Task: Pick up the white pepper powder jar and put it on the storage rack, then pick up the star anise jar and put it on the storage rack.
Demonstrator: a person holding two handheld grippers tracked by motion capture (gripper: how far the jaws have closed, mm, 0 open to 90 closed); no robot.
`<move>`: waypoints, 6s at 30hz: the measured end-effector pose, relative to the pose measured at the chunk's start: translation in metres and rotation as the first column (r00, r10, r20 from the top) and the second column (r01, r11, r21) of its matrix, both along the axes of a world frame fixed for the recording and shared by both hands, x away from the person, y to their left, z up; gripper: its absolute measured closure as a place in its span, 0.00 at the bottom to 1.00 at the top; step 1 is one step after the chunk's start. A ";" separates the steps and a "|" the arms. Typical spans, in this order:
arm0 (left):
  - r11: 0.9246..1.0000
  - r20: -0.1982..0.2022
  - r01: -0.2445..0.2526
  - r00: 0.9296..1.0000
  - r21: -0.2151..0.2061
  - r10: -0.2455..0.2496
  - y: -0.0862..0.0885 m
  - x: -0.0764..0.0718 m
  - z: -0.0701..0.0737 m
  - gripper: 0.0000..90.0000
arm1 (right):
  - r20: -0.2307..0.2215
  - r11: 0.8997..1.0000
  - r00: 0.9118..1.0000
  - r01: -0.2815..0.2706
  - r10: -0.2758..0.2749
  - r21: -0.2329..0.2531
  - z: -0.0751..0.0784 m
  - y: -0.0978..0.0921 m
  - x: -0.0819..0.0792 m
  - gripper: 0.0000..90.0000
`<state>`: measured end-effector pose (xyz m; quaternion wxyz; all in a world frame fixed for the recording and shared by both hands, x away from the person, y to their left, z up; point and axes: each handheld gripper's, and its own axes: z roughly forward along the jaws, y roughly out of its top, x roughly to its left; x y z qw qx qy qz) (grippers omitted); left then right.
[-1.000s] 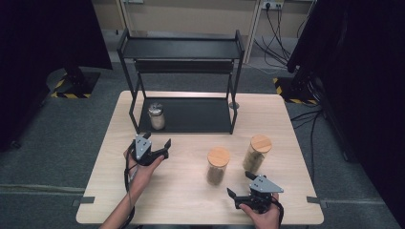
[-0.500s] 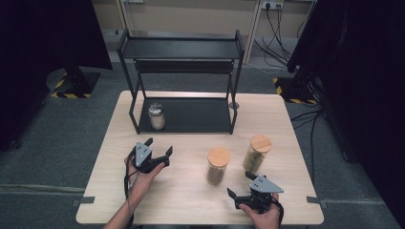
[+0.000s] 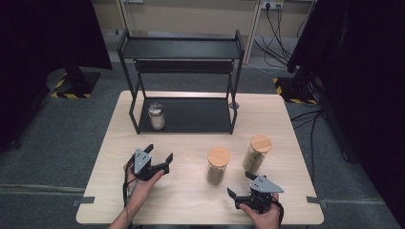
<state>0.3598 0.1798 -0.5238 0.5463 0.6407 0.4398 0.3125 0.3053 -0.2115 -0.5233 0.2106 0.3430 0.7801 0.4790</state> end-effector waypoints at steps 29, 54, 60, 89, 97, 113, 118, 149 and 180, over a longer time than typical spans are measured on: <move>1.000 -0.009 -0.010 1.000 -0.007 0.010 0.003 -0.016 -0.009 0.14 | -0.007 1.000 1.000 -0.001 0.001 -0.002 0.000 0.000 0.001 0.06; 1.000 -0.014 -0.003 1.000 0.001 0.004 0.002 -0.015 -0.008 0.14 | 0.047 0.994 0.999 -0.030 0.025 0.104 0.021 0.010 0.005 0.06; 1.000 -0.018 -0.001 1.000 -0.006 0.000 0.003 -0.015 -0.008 0.14 | 0.063 0.988 0.996 -0.072 0.064 0.139 0.033 0.021 0.014 0.06; 1.000 -0.008 0.007 1.000 0.009 -0.007 0.002 -0.016 -0.008 0.14 | 0.097 0.987 0.988 -0.131 0.122 0.088 0.042 0.059 0.039 0.28; 1.000 -0.008 0.007 1.000 0.008 -0.007 0.002 -0.016 -0.008 0.14 | 0.104 0.991 0.990 -0.102 0.092 0.091 0.046 0.062 0.042 0.28; 1.000 -0.013 0.008 1.000 -0.006 -0.008 0.003 -0.015 -0.009 0.13 | 0.149 0.992 0.987 -0.073 0.057 0.105 0.065 0.091 0.063 0.28; 1.000 -0.014 0.007 1.000 -0.005 -0.007 0.003 -0.015 -0.008 0.13 | 0.150 0.992 0.987 -0.068 0.051 0.110 0.067 0.097 0.069 0.28; 1.000 -0.013 0.009 1.000 -0.009 -0.009 0.004 -0.015 -0.009 0.13 | 0.149 0.991 0.989 -0.021 0.001 0.132 0.086 0.124 0.116 0.28; 1.000 -0.011 0.010 1.000 -0.010 -0.010 0.004 -0.015 -0.009 0.13 | 0.119 0.991 0.992 0.031 -0.046 0.127 0.084 0.151 0.164 0.28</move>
